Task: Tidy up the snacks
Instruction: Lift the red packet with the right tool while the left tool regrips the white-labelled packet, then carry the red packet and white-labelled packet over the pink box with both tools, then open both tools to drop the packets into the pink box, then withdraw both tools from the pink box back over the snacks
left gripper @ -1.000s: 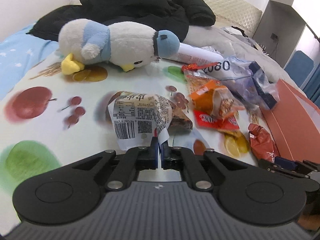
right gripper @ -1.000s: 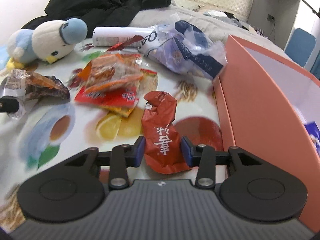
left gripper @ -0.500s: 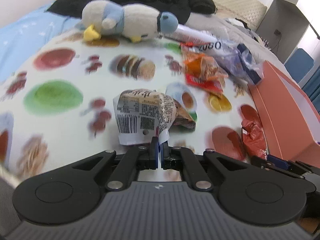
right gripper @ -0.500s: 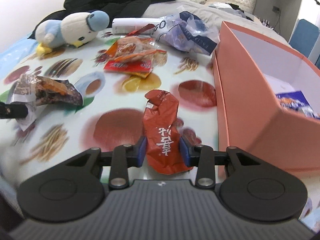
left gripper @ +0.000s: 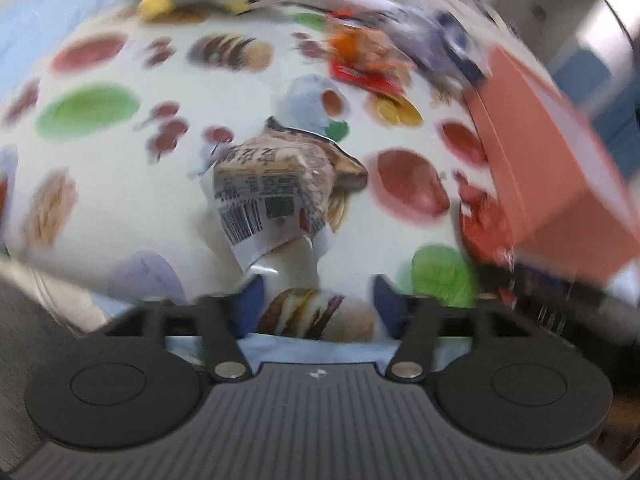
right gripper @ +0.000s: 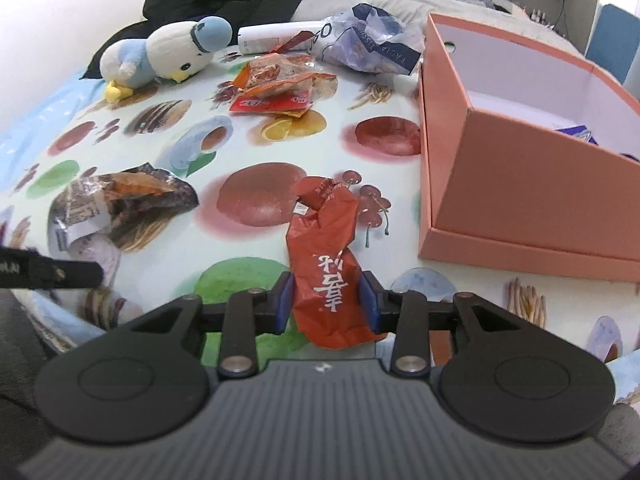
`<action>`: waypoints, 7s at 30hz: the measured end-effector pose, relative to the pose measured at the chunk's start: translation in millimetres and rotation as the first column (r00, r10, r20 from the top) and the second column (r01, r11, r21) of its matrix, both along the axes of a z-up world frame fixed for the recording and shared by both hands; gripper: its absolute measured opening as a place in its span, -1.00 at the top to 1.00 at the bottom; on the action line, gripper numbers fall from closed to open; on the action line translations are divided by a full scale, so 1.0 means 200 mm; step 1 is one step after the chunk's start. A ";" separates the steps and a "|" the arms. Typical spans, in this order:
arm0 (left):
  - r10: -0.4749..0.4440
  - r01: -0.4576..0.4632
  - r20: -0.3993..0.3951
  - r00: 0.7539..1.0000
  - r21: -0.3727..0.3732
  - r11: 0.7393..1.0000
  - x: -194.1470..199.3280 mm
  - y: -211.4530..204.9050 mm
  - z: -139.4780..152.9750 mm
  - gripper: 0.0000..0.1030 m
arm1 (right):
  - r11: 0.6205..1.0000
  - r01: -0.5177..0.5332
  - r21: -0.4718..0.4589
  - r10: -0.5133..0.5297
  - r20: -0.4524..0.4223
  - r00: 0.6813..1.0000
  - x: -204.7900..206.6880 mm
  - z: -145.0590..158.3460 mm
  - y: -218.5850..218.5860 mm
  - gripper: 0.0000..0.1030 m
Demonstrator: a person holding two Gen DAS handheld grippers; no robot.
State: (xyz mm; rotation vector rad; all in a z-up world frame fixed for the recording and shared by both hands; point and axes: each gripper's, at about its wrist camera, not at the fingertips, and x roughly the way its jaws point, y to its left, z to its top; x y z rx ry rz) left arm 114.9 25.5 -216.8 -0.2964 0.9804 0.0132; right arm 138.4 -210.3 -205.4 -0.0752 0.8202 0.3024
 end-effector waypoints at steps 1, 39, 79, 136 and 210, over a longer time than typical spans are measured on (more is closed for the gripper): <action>-0.041 0.040 0.013 0.999 0.068 0.997 -0.01 -0.02 0.01 -0.47 | 1.000 -0.006 0.008 0.006 -0.004 1.000 0.00 0.00 -0.01 0.19; -0.246 0.237 0.027 0.969 0.188 0.953 0.45 0.05 -0.02 -0.04 | 0.994 -0.105 0.016 0.106 -0.082 0.991 0.24 -0.05 0.01 0.31; -0.137 0.130 0.285 0.949 0.042 0.991 -0.27 -0.31 0.81 0.01 | 0.981 0.110 0.160 -0.137 0.169 0.976 -0.40 0.75 -0.26 0.33; -0.438 0.443 0.093 0.894 -0.042 0.895 1.35 -1.42 0.44 -0.25 | 0.886 0.447 0.125 -0.441 -0.071 0.895 0.69 0.39 -1.20 -0.01; 0.052 -0.041 0.286 0.957 -0.042 0.998 -0.19 -0.01 0.68 -0.25 | 0.962 -0.006 0.274 -0.044 0.175 0.984 -0.46 0.61 -0.13 -0.01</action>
